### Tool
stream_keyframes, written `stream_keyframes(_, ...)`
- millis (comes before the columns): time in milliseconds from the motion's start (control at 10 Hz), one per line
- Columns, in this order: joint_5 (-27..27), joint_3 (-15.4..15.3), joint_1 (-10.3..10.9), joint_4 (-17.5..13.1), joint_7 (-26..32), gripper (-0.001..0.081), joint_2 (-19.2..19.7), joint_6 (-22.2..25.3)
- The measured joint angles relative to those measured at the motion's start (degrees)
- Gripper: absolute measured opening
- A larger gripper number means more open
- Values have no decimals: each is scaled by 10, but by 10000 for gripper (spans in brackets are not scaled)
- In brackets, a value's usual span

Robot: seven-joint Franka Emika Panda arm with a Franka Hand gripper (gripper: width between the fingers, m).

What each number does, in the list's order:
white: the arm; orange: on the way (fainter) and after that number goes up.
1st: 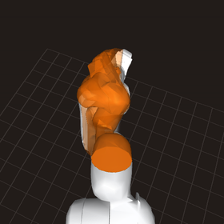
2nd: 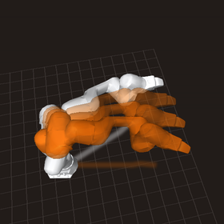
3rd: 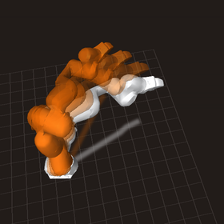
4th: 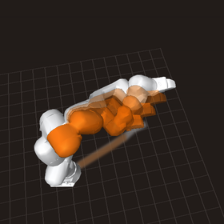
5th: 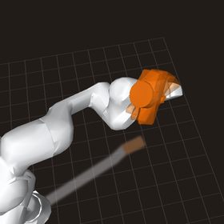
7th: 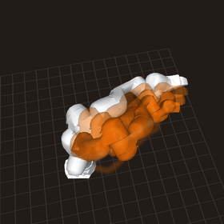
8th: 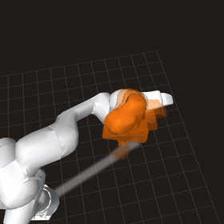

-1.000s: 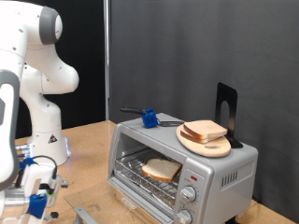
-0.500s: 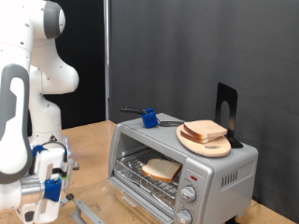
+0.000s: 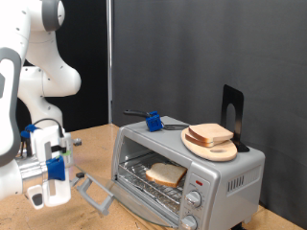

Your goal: Make a piece of toast with the oven

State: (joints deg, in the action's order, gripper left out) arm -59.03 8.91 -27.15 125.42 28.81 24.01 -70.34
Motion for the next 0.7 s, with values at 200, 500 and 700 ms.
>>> stream_keyframes(200, -31, -10, 3, 14, 0, 808, -28, 3)
stream_keyframes(500, -52, -32, 10, 34, 2, 808, -69, 23)
stream_keyframes(700, -61, -46, 19, 54, 3, 808, -98, 24)
